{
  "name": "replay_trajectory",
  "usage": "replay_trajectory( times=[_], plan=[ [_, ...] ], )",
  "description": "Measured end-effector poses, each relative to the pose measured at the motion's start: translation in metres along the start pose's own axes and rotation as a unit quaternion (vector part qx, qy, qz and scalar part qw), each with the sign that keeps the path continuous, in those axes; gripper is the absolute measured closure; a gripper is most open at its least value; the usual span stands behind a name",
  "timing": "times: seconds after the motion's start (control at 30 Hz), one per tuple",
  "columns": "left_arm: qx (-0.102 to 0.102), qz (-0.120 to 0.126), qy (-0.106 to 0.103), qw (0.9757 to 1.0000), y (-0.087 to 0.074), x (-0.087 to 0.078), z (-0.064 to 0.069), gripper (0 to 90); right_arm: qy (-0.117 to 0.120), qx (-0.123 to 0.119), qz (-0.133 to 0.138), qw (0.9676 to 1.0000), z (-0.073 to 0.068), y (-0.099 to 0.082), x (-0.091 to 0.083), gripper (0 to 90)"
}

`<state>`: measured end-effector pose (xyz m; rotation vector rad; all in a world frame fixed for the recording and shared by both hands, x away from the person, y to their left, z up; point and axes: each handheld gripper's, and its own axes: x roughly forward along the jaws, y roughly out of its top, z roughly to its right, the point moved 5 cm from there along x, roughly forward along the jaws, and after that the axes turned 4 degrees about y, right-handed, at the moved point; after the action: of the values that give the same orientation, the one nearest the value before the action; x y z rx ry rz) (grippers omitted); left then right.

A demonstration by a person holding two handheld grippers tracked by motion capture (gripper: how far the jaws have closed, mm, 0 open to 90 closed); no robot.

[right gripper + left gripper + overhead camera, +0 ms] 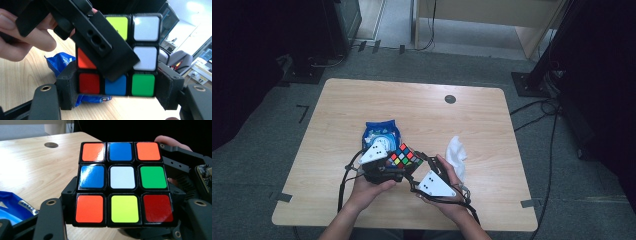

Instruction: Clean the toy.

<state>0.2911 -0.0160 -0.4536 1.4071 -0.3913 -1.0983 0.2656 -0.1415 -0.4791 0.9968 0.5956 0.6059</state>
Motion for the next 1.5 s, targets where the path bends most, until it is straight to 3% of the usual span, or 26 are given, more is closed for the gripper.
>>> replay_trajectory(
  times=[0.2, 0.3, 0.4, 0.47, 0.6, 0.7, 0.8, 0.93, 1.07, 1.2, 1.33, 1.5],
  plan=[
    [-0.023, 0.018, -0.003, 0.9996, 0.003, -0.002, -0.003, 32.6, -0.001, 0.003, -0.008, 1.0, 0.002, 0.0, -0.002, 35.1],
    [-0.041, 0.036, -0.005, 0.9985, 0.007, -0.007, -0.006, 19.5, 0.001, 0.014, -0.015, 0.9998, 0.008, -0.004, -0.003, 35.1],
    [-0.048, 0.046, -0.003, 0.9978, 0.009, -0.01, -0.01, 16.0, 0.004, 0.027, -0.019, 0.9994, 0.016, -0.009, -0.006, 35.1],
    [-0.065, 0.063, -0.005, 0.9958, 0.009, -0.013, -0.015, 14.9, -0.002, 0.046, -0.023, 0.9987, 0.032, -0.012, -0.012, 35.1],
    [-0.076, 0.063, -0.008, 0.9951, 0.004, -0.007, -0.016, 14.9, -0.005, 0.044, -0.036, 0.9984, 0.052, -0.016, -0.022, 35.1],
    [-0.072, 0.054, -0.008, 0.9959, 0.001, 0.002, -0.011, 15.0, -0.014, 0.04, -0.056, 0.9975, 0.062, -0.023, -0.037, 35.0],
    [-0.061, 0.04, -0.01, 0.9973, -0.003, 0.015, -0.002, 15.0, -0.025, 0.071, -0.059, 0.9955, 0.072, -0.031, -0.055, 35.0],
    [-0.054, 0.025, -0.009, 0.9982, -0.008, 0.031, 0.007, 15.5, -0.027, 0.094, -0.077, 0.9922, 0.078, -0.046, -0.076, 35.0],
    [-0.044, 0.007, -0.003, 0.999, -0.015, 0.063, 0.023, 17.2, -0.025, 0.131, -0.089, 0.9872, 0.088, -0.058, -0.092, 35.0],
    [-0.016, -0.01, 0.003, 0.9998, -0.02, 0.09, 0.039, 21.7, -0.038, 0.167, -0.086, 0.9815, 0.103, -0.067, -0.104, 35.0],
    [-0.003, -0.038, 0.013, 0.9992, -0.027, 0.116, 0.047, 25.6, -0.044, 0.18, -0.091, 0.9785, 0.109, -0.076, -0.11, 35.0],
    [0.016, -0.086, 0.04, 0.9954, -0.037, 0.142, 0.053, 35.5, -0.042, 0.189, -0.096, 0.9763, 0.11, -0.082, -0.109, 35.0]
  ],
)
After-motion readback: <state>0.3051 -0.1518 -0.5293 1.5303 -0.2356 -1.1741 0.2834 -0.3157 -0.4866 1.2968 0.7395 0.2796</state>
